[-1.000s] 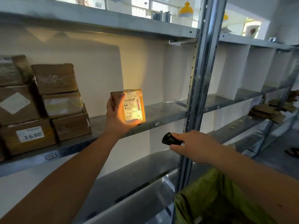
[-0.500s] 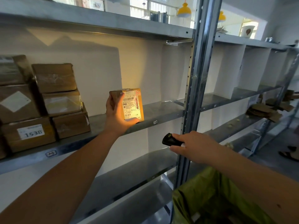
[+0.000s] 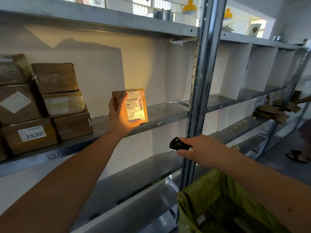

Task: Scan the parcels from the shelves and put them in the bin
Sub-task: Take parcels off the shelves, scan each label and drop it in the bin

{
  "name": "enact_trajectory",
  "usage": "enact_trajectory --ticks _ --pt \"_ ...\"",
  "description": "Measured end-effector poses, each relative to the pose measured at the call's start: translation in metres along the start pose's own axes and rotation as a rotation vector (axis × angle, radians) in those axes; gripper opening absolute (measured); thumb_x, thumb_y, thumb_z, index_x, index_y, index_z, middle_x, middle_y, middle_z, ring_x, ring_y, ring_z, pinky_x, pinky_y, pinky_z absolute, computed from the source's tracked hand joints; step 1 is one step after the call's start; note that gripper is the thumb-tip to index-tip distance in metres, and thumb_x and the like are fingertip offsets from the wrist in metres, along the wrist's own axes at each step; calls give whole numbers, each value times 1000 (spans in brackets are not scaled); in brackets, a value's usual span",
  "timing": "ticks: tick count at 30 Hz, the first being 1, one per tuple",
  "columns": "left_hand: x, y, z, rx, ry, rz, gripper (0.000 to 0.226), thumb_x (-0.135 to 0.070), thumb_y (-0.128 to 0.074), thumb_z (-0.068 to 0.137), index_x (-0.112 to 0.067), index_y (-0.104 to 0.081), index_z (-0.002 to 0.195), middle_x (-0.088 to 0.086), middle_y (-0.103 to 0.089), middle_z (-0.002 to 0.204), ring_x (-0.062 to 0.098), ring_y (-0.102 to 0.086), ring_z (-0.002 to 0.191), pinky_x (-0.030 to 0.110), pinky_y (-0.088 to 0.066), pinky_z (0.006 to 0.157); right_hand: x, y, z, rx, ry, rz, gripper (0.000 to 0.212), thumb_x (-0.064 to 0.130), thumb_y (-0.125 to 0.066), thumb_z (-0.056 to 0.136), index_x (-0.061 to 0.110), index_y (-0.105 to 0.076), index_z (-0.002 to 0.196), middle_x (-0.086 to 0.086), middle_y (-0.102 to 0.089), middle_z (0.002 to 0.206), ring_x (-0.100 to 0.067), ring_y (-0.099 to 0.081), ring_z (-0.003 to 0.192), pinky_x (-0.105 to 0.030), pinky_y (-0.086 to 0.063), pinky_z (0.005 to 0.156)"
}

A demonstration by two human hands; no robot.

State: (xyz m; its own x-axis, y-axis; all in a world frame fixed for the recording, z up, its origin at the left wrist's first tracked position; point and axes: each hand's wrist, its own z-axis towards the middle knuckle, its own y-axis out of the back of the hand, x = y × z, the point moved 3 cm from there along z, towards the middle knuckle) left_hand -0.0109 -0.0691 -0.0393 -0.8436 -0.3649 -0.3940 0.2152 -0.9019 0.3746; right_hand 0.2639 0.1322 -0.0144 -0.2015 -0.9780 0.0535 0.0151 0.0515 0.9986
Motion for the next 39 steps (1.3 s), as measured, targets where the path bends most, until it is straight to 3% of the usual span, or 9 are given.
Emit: enact_trajectory --ticks 6,9,11,21,24,27,29,32,39 --pt "-7 -1 5 82 123 -31 132 -46 -101 59 -48 -13 157 6 -6 169 24 -27 152 47 -34 124 -8 -2 -3 -22 -31 -8 65 70 -39 101 40 -35 158 1 -64 123 -13 -56 98 -32 -53 88" --pt "-3 -5 8 95 81 -195 136 -37 -104 55 -32 -20 162 1 -16 167 11 -32 152 50 -37 123 -9 -1 -5 -23 -35 -3 65 70 -39 101 40 -34 158 2 -62 120 -12 -52 95 -29 -47 81" --pt "0 -5 7 74 51 -155 135 -29 -105 56 -28 -22 162 -3 -19 165 -2 -28 150 41 -32 126 -10 0 -7 -24 -34 -4 66 69 -39 101 39 -31 160 0 -62 128 -11 -50 95 -29 -46 81" --pt "-5 -4 5 2 -4 -54 131 -18 -105 56 -14 -29 162 20 -15 163 -1 -23 141 14 -28 119 -10 0 -15 -23 -29 -40 70 71 -37 100 38 -29 161 0 -62 135 -13 -55 102 -32 -51 89" --pt "-3 -7 5 5 16 -74 131 -16 -105 55 -12 -30 162 12 -15 162 2 -26 141 18 -32 120 -13 -1 -17 -10 -34 -20 70 71 -38 100 38 -29 161 1 -62 137 -12 -54 103 -32 -51 90" --pt "2 -9 6 -2 34 -80 128 -15 -104 56 -12 -31 161 -2 -17 157 -5 -29 136 2 -29 111 -14 -1 -17 -23 -39 -4 69 71 -40 100 39 -33 160 2 -62 132 -13 -58 106 -33 -52 92" --pt "4 -7 8 13 49 -98 128 -11 -103 58 -13 -28 161 -12 -20 155 -12 -31 138 8 -35 113 -13 -1 -17 -23 -41 14 68 71 -41 99 39 -35 159 3 -63 128 -13 -58 104 -33 -54 90" --pt "-1 -5 7 34 -3 -53 129 -16 -103 59 -18 -25 162 10 -19 163 13 -32 147 37 -41 121 -12 1 -18 -24 -44 1 68 70 -41 100 38 -35 159 2 -64 129 -10 -55 97 -30 -53 86" --pt "3 -2 13 3 -12 -21 130 -24 -104 57 -21 -26 161 20 -22 161 14 -32 144 44 -41 120 -7 6 -16 -44 -35 -19 67 71 -43 99 39 -38 158 3 -65 122 -12 -55 96 -35 -55 89"
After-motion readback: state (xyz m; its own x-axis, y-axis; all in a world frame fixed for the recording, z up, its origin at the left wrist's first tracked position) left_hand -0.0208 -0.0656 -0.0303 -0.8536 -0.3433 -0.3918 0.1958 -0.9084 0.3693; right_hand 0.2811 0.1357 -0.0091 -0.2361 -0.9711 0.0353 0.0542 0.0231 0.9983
